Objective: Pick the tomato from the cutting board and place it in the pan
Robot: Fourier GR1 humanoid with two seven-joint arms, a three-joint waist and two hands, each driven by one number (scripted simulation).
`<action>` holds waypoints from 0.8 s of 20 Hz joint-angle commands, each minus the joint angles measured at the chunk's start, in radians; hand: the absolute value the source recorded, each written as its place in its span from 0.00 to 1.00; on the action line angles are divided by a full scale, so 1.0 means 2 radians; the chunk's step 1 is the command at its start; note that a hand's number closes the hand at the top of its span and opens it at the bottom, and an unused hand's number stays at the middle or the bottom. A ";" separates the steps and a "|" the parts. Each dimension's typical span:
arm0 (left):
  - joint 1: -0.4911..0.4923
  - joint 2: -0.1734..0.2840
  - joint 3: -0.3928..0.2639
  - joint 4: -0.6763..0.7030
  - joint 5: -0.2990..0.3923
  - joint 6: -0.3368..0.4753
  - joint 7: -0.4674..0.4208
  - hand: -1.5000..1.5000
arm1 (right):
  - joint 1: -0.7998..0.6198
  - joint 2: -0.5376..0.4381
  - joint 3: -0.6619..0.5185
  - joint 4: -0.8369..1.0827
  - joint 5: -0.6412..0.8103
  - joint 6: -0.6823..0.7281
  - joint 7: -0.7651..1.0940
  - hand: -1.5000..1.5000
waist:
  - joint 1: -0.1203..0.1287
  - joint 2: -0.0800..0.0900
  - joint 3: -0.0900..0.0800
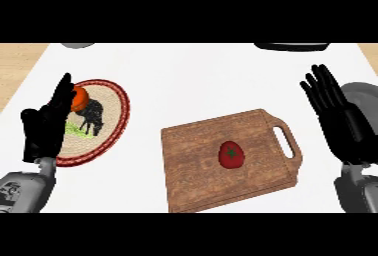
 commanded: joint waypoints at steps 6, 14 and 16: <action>0.120 -0.114 0.015 0.025 0.089 0.021 -0.012 0.50 | 0.072 0.118 0.064 -0.035 0.100 -0.171 0.019 1.00 | -0.022 0.012 -0.007; 0.139 -0.132 0.013 0.029 0.107 0.006 -0.024 0.50 | 0.189 0.137 0.191 -0.057 0.406 -0.361 -0.014 0.00 | -0.041 0.007 -0.008; 0.130 -0.139 0.010 0.026 0.109 0.011 -0.015 0.50 | 0.207 0.151 0.228 -0.035 0.466 -0.410 0.005 0.00 | -0.038 0.010 -0.008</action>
